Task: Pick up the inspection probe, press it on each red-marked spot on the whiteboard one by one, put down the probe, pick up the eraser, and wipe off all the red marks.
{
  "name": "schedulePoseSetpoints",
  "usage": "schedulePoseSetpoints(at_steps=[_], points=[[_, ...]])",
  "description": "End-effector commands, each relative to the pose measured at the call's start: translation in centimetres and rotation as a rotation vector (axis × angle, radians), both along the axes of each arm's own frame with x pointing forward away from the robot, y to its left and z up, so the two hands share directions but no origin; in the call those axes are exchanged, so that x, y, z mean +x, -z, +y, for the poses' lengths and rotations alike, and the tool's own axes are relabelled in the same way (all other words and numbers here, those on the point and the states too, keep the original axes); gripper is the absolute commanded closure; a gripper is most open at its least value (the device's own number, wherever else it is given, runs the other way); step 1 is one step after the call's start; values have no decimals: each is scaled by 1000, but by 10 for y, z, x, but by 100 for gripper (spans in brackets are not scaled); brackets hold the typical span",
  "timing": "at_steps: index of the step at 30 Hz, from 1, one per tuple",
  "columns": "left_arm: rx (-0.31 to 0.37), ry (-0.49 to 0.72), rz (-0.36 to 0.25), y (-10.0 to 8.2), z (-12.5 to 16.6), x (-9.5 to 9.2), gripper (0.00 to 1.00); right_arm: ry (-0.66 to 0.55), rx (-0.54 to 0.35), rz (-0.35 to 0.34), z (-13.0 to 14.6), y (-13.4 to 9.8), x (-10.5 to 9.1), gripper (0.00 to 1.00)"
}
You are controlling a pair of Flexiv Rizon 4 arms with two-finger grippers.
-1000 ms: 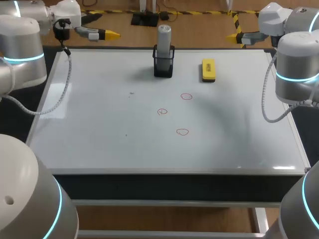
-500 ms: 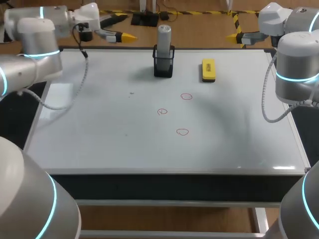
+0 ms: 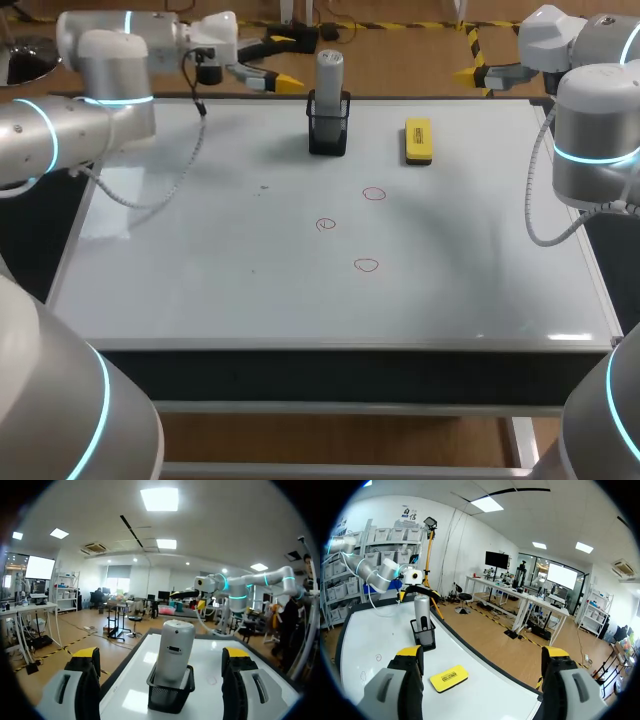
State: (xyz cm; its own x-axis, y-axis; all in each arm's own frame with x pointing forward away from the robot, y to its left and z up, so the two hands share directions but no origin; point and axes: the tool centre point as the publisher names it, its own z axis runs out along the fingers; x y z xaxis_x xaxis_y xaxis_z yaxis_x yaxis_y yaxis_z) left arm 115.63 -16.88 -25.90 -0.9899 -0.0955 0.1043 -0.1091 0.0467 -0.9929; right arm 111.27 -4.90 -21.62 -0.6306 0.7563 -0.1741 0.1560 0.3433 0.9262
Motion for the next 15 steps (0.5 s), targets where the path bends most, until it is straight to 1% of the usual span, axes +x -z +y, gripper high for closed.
schedulePoseSetpoints(at_steps=[1, 6, 15], points=[[-8, -24, -2, 6, -17, -4, 0, -1, -1, 1, 0, 0, 1, 0], [-17, -21, -4, 9, -28, -8, 0, -1, -1, 1, 0, 0, 1, 0], [-39, -33, 2, 14, -40, -13, 0, -1, -1, 1, 0, 0, 1, 0]])
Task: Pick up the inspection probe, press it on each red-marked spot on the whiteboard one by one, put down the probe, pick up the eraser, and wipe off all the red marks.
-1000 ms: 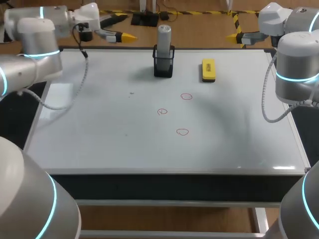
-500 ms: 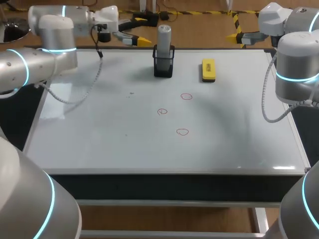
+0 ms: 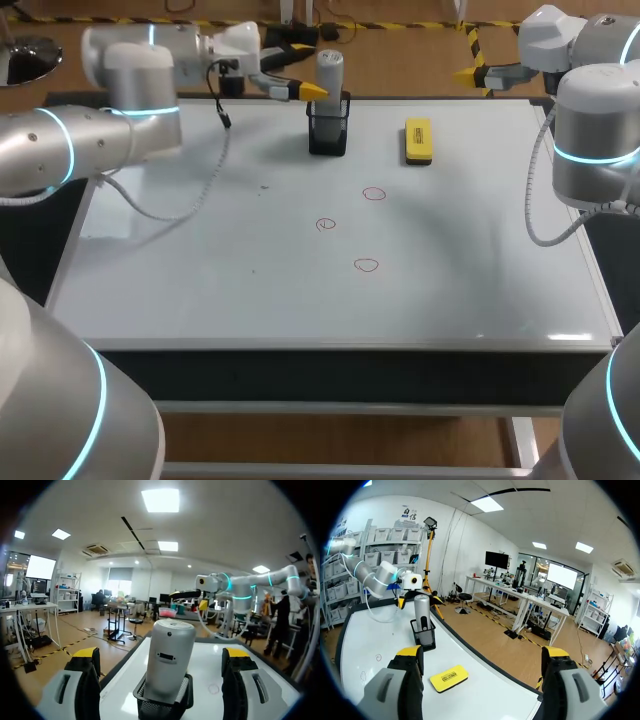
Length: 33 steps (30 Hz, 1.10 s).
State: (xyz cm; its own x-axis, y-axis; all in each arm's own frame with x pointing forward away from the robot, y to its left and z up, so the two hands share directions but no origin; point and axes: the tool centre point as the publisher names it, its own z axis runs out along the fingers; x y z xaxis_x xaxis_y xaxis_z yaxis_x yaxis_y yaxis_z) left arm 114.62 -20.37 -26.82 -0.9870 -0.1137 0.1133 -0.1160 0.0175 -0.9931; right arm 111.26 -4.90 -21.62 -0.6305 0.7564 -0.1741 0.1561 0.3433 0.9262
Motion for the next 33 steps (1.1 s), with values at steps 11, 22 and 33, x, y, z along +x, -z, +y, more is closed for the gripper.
schedulePoseSetpoints(at_steps=[11, 22, 33], points=[[-24, 16, -21, 8, -29, 1, 0, -1, -1, 1, 0, 0, 1, 0], [-24, 31, -23, 11, -39, 6, 0, -1, -1, 1, 0, 0, 1, 0], [-35, 39, -15, 14, -40, 6, 0, -1, -1, 1, 0, 0, 1, 0]])
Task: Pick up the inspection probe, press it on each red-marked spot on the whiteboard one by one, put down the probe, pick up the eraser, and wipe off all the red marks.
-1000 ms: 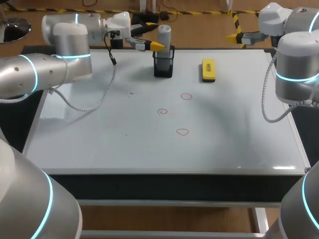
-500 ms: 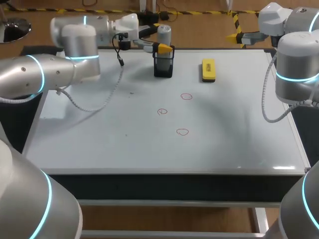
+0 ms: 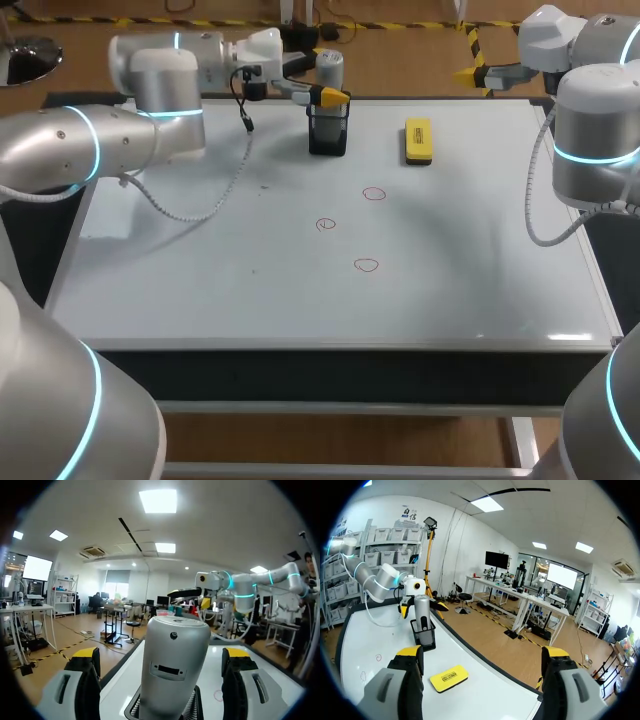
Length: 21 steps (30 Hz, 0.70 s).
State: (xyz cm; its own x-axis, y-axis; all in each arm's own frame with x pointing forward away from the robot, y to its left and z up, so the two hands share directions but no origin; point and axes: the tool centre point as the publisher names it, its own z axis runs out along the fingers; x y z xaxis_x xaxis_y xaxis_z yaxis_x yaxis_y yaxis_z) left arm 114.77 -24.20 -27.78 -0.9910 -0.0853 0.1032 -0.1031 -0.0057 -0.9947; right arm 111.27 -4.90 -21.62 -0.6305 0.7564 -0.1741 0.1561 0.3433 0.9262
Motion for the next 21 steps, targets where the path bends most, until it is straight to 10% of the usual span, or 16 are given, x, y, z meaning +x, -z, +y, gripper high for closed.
schedulePoseSetpoints(at_steps=[1, 3, 7, 21], points=[[-10, 14, -2, 4, -1, 5, 0, -1, -1, 1, 0, 0, 1, 0], [-13, 18, -3, 4, -2, 5, 10, -1, -1, 1, 0, 0, 1, 0], [-22, 38, -6, 5, -3, 3, 100, -1, -1, 1, 0, 0, 1, 0], [-1, 60, -23, -14, 1, -10, 100, -1, -1, 1, 0, 0, 1, 0]])
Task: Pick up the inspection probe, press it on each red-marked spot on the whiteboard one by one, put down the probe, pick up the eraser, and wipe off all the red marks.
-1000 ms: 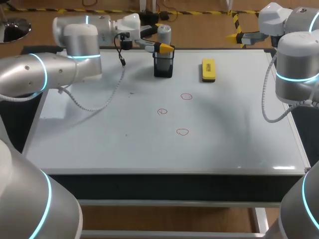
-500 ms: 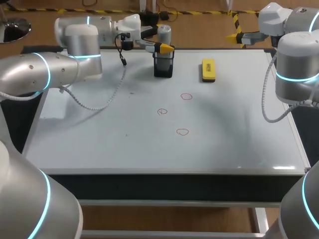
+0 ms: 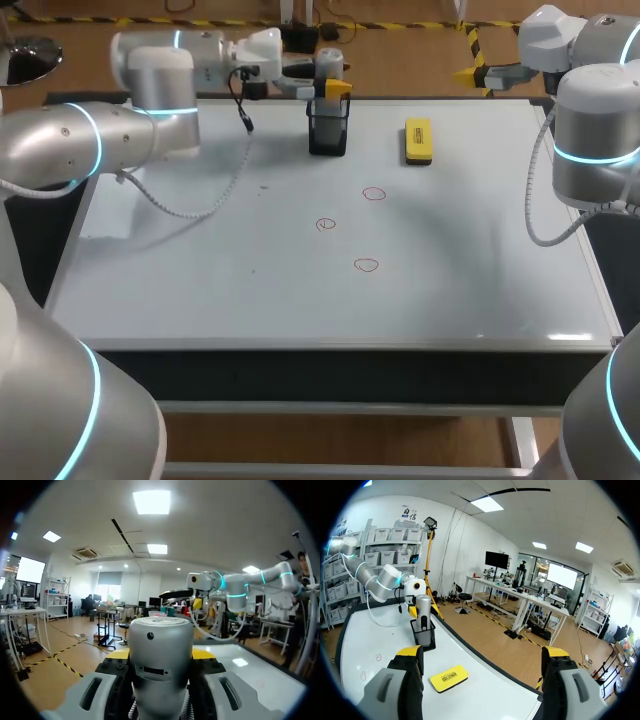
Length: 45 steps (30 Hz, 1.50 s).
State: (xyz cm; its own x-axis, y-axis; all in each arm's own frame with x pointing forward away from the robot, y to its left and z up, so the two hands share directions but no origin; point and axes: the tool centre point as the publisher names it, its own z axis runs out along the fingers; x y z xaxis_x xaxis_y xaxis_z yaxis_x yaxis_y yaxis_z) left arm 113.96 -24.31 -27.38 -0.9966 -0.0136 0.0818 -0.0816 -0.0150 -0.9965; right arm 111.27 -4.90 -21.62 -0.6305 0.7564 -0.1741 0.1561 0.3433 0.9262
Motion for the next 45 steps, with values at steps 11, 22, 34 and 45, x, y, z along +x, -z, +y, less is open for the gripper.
schedulePoseSetpoints(at_steps=[11, 22, 34, 45], points=[[6, -38, -25, -58, 11, -5, 100, -1, -1, 1, 0, 0, 1, 0], [-54, -52, -60, -117, 29, -17, 100, -1, -1, 1, 0, 0, 1, 0], [-69, -195, -110, -150, 96, -35, 100, -1, -1, 1, 0, 0, 1, 0], [-19, -377, -89, -135, 176, -62, 100, -1, -1, 1, 0, 0, 1, 0]])
